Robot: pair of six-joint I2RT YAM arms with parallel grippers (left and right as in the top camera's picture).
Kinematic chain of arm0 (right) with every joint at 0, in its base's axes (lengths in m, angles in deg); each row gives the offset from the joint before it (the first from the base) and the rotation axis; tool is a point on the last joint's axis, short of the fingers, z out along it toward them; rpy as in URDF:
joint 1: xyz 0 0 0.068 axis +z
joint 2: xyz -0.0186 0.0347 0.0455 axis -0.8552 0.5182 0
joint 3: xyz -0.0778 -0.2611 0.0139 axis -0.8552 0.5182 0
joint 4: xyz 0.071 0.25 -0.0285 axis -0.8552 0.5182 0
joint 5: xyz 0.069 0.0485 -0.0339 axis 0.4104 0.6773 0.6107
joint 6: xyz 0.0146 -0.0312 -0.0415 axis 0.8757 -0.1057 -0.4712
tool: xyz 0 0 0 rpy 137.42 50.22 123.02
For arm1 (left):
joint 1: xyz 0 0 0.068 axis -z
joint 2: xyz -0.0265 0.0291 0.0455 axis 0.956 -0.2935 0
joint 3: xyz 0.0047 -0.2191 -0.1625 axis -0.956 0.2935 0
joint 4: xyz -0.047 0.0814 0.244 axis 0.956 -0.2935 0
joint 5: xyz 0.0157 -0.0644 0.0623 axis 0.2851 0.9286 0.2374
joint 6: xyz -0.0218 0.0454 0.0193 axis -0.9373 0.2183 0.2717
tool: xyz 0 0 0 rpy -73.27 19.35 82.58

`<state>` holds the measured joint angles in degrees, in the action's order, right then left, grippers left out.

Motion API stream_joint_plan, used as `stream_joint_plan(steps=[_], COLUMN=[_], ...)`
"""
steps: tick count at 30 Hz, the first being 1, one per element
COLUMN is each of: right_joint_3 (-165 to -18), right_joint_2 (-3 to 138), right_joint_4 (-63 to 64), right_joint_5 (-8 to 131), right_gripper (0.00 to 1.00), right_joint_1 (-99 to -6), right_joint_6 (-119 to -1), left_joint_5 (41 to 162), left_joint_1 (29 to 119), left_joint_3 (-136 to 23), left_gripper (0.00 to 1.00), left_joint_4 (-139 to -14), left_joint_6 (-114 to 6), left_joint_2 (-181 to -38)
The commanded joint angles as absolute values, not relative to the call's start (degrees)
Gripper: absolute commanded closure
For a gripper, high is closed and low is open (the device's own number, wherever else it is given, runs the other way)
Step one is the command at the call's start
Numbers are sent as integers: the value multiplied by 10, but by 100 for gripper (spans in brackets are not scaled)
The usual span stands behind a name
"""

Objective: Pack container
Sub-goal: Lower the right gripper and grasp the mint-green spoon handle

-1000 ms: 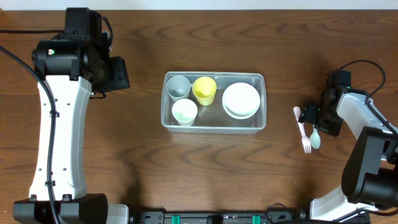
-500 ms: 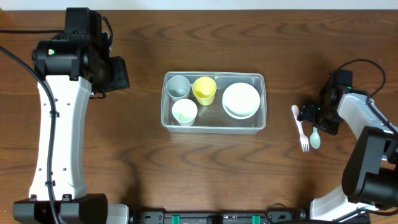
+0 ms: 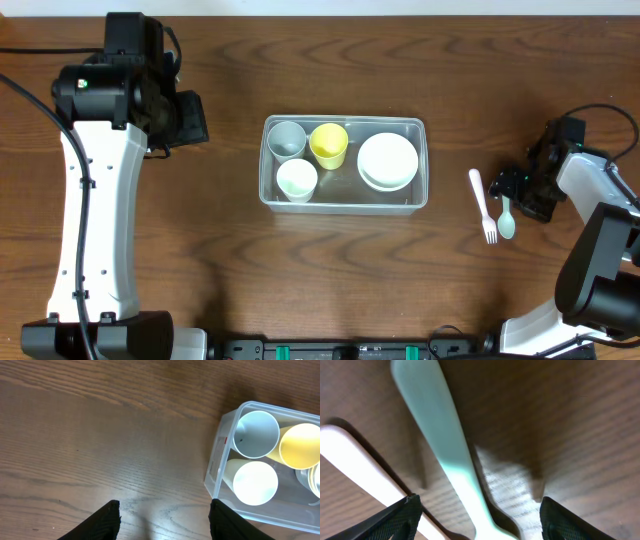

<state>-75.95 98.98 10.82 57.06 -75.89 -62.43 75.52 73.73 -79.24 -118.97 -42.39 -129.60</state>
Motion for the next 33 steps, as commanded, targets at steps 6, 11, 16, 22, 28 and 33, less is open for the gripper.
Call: stream_joint_plan(steps=[6, 11, 16, 22, 28, 33], right_joint_3=[-755, -754, -742, -723, -723, -722], right_joint_2=[998, 998, 1005, 1023, 1023, 1023], right_joint_4=[122, 120, 98, 68, 66, 75], right_joint_5=[535, 533, 533, 533, 533, 533], right_gripper=[27, 40, 37, 35, 39, 53], right_joint_1=[-764, -764, -764, -764, -764, -764], right_joint_6=[-623, -624, -624, -625, -625, -625], left_joint_5=[757, 757, 757, 757, 757, 757], left_joint_1=[736, 736, 736, 736, 736, 736], left_joint_3=[-789, -789, -789, -789, -789, -789], left_gripper=[42, 42, 42, 42, 42, 42], left_joint_4=[-1194, -1194, -1194, -1193, -1194, -1193], left_joint_6=[-429, -429, -429, -429, -429, -429], left_joint_2=[-1298, -1298, -1298, -1298, -1298, -1298])
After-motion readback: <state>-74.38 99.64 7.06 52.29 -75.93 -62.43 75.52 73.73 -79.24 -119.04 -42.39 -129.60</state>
